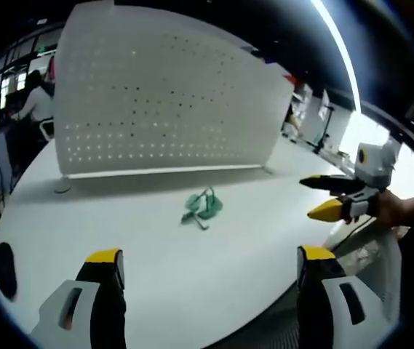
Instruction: Insert the hook assembly into the mounting plate slot until the hook locks in place.
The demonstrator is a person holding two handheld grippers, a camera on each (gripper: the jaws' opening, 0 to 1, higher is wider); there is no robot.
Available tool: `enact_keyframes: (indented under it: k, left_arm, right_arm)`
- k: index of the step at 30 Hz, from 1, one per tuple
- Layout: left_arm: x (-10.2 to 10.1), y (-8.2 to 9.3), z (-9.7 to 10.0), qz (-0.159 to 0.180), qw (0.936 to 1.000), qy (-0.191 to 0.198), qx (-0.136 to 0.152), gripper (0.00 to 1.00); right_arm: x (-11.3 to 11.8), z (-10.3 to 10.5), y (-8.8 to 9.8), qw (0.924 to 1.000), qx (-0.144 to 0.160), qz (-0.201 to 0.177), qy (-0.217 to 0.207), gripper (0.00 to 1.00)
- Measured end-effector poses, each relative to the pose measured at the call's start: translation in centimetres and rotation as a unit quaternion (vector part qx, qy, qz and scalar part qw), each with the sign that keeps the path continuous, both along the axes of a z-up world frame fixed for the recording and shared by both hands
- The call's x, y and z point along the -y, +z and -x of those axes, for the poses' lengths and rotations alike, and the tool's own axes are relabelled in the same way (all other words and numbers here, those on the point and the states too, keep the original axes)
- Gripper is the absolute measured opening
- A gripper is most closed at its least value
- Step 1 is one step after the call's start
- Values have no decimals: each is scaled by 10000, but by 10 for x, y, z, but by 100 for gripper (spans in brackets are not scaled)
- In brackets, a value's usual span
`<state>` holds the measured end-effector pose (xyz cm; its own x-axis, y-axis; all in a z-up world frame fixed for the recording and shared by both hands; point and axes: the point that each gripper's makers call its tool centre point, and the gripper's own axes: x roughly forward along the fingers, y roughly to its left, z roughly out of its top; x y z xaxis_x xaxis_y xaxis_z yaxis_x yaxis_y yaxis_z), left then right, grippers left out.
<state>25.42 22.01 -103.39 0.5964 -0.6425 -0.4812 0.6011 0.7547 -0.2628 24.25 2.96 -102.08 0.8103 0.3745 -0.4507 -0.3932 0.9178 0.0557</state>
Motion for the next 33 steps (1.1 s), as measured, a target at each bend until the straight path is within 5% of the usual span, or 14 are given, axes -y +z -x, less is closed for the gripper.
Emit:
enact_keyframes:
  k: [16, 20, 27, 33]
  left_arm:
    - [-1, -1, 1, -22, 10000, 22, -48, 100]
    - [0, -1, 1, -51, 10000, 3, -20, 100]
    - [1, -2, 2, -55, 10000, -22, -74, 100]
    - [1, -3, 3, -41, 9999, -16, -118, 100]
  right_arm:
    - [9, -1, -1, 9997, 22, 201, -127, 82]
    - [7, -5, -2, 9998, -117, -28, -140, 81]
    - [0, -28, -9, 9990, -297, -259, -206, 77]
    - [-21, -50, -16, 9988, -425, -198, 145, 70]
